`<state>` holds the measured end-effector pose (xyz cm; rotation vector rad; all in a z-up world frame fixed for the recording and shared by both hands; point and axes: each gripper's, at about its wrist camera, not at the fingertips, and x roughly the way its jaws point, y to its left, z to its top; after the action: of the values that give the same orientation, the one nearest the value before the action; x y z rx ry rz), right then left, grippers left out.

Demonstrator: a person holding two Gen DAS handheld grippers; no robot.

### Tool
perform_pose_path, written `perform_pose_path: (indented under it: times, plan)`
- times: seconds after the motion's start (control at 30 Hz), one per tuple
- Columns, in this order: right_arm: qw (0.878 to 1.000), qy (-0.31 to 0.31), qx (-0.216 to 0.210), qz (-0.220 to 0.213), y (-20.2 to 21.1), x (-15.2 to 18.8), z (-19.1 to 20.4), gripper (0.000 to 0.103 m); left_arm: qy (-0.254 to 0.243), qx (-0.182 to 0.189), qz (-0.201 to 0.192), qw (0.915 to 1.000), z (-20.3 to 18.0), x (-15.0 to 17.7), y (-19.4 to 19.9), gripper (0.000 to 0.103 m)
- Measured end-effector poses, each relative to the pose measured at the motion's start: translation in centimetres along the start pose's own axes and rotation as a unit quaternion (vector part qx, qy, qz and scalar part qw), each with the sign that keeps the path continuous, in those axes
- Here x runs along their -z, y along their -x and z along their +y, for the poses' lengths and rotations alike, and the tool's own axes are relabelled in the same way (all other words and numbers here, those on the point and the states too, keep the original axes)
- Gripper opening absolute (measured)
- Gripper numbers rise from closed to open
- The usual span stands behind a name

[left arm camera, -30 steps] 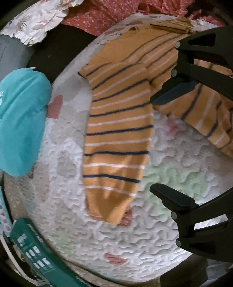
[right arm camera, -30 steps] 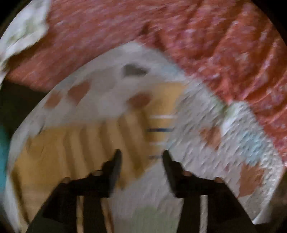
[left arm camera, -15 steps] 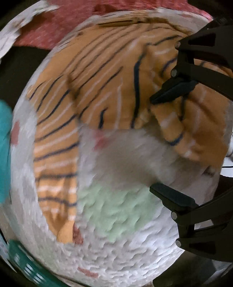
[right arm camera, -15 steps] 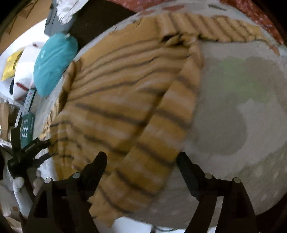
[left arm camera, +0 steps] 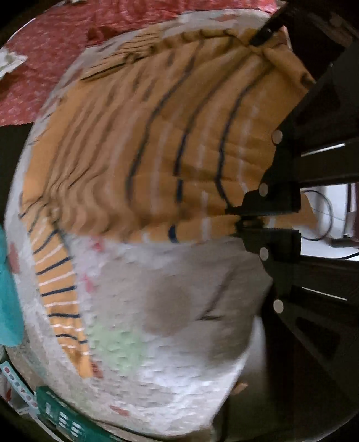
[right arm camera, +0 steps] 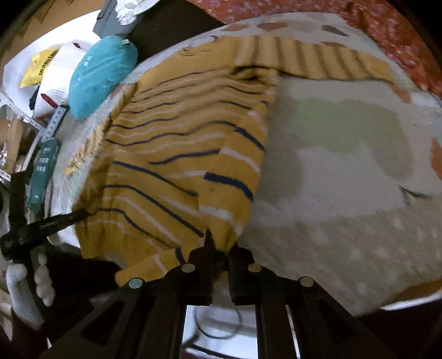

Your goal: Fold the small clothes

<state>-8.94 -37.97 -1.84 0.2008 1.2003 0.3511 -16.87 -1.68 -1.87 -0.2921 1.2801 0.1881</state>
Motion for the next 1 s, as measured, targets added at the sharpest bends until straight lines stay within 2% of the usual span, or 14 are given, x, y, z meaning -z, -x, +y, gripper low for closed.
perform_pose_path:
  times: [0.1,0.17,0.23,0.27,0.33,0.37,0.4,0.47,0.53,0.57,0.77,1.0]
  plan:
    - [1.000,-0.019,0.010,0.010,0.7,1.3,-2.3,0.005,-0.011,-0.016,0.011,0.9997,-0.4,3.1,-0.5,0.006]
    - [0.999,-0.032,0.016,0.028,0.1,2.2,-2.7,0.006,-0.006,-0.001,0.019,0.9998,-0.1,4.3,-0.5,0.006]
    - [0.998,-0.047,0.009,0.041,0.0,3.1,-3.6,0.008,-0.005,0.006,0.011,0.9999,-0.1,5.1,0.3,0.006]
    - [0.998,-0.054,0.002,0.035,0.4,3.4,-4.0,0.008,-0.006,0.005,-0.002,1.0000,-0.2,5.2,1.0,0.007]
    - [0.998,-0.055,-0.012,0.005,2.1,3.5,-4.4,0.008,-0.017,-0.002,-0.035,0.9992,-0.7,5.2,2.8,0.016]
    - [0.999,-0.053,-0.012,-0.004,2.5,3.3,-4.1,0.008,-0.021,-0.006,-0.045,0.9988,-0.7,5.0,3.3,0.027]
    - [0.999,-0.048,-0.010,-0.014,3.1,2.9,-4.0,0.009,-0.027,-0.011,-0.062,0.9976,-1.3,4.7,3.9,0.037]
    - [0.999,-0.034,-0.004,-0.033,3.8,1.8,-2.8,0.015,-0.047,-0.016,-0.090,0.9947,-2.5,3.1,5.0,0.040]
    - [0.999,-0.020,-0.002,-0.042,4.0,0.8,-1.8,0.043,-0.073,-0.028,-0.110,0.9908,-4.5,1.6,5.2,0.044]
    - [0.999,-0.017,-0.003,-0.045,3.8,0.0,-1.3,0.047,-0.084,-0.030,-0.120,0.9887,-5.3,0.8,5.4,0.047]
    - [0.999,-0.001,0.001,-0.047,2.2,-3.8,0.6,0.048,-0.110,-0.036,-0.141,0.9832,-8.7,-2.5,4.8,0.048]
    - [0.998,0.020,0.031,-0.054,0.0,-8.7,1.9,0.052,-0.116,-0.027,-0.137,0.9834,-10.0,-6.0,2.3,0.050]
